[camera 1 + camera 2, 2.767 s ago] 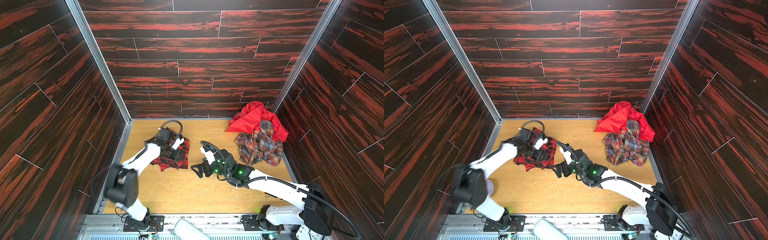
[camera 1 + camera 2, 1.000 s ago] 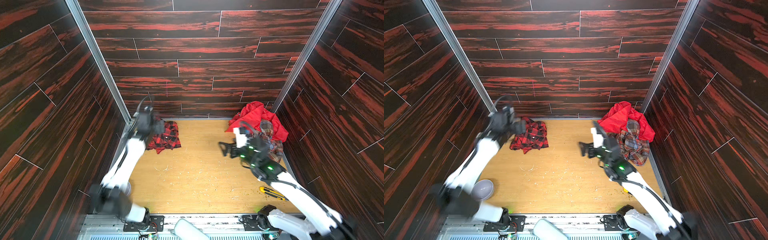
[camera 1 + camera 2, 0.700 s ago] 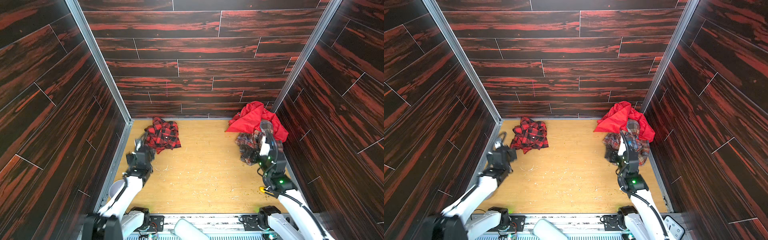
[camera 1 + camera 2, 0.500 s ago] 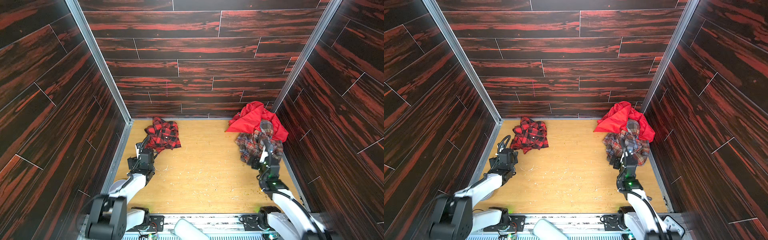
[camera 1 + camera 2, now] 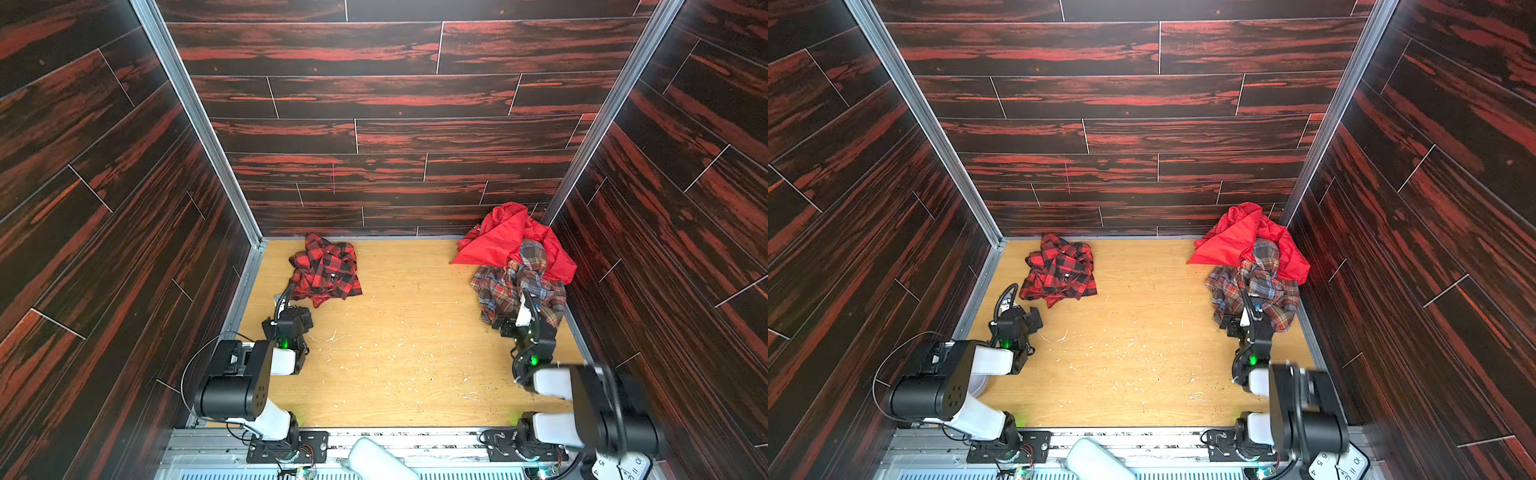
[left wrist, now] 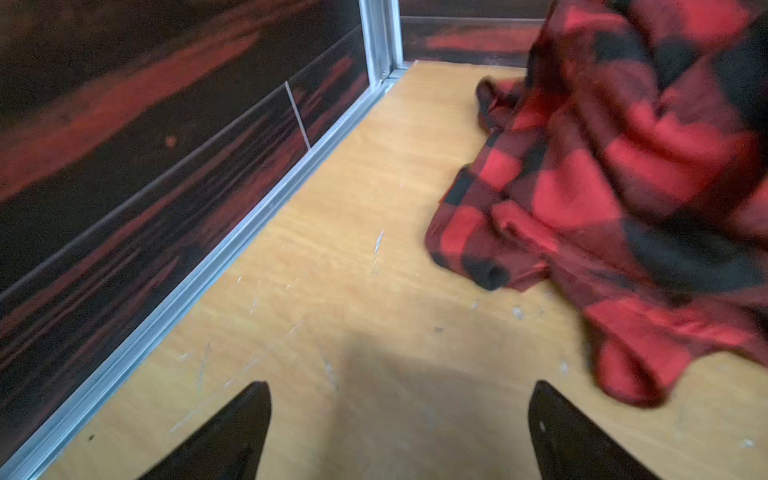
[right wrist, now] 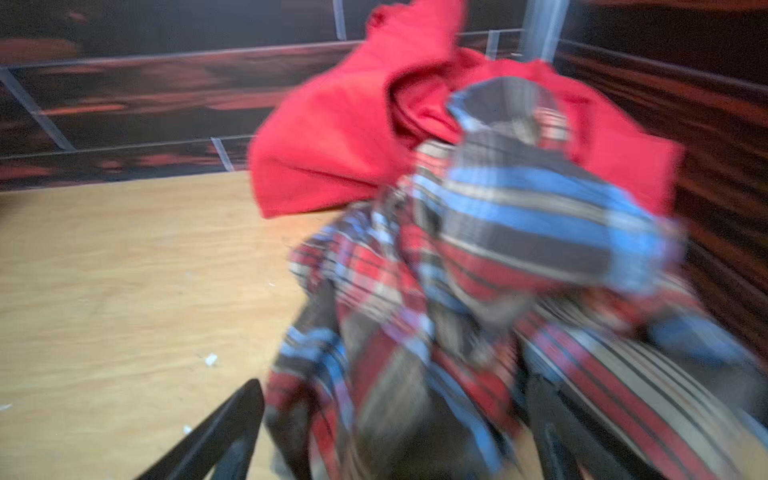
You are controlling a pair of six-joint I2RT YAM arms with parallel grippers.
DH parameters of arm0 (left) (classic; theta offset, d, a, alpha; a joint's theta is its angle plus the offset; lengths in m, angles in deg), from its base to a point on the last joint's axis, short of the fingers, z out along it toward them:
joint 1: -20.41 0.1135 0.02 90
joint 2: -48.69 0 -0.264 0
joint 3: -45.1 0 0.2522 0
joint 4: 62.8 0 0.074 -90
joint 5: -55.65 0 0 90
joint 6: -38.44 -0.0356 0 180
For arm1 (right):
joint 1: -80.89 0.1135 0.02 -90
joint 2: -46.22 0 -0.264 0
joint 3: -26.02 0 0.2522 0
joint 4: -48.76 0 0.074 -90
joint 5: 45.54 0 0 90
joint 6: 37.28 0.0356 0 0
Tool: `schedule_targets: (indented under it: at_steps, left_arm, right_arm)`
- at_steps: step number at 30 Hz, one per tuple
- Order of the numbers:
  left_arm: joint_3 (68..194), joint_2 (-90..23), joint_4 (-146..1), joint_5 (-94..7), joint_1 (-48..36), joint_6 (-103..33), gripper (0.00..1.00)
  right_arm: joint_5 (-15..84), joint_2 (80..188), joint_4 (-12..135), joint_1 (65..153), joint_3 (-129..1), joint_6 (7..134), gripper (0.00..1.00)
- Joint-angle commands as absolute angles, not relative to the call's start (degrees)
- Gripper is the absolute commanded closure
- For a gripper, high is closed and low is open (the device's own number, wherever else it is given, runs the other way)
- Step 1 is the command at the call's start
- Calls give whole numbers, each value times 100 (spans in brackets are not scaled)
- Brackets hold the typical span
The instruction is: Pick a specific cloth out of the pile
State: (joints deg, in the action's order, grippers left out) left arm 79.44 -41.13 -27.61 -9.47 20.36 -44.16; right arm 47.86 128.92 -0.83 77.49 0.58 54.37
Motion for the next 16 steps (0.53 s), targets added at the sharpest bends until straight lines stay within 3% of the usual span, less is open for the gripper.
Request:
schedule_targets:
  at_steps: [1, 2, 5, 8, 16]
  left_arm:
    - [7988, -4141, -1986, -942, 2050, -4358, 1]
    - [8045, -4144, -2095, -883, 2050, -4362, 1]
    - [8224, -3900, -2878, -980, 2043, -4325, 1]
    - [8174, -3950, -2678, -956, 2041, -4322, 1]
    - [8189, -3887, -2806, -970, 2041, -4328, 1]
  right_arm:
    - [3785, 13635, -1185, 7622, -135, 5343, 1]
    - [3792, 13427, -496, 7536, -290, 5358, 1]
    - [3699, 13512, -280, 7460, -474, 5452, 1]
    - [4151, 13539, -116, 7456, -581, 5623, 1]
    - [4218, 13543, -210, 7465, -543, 5651, 1]
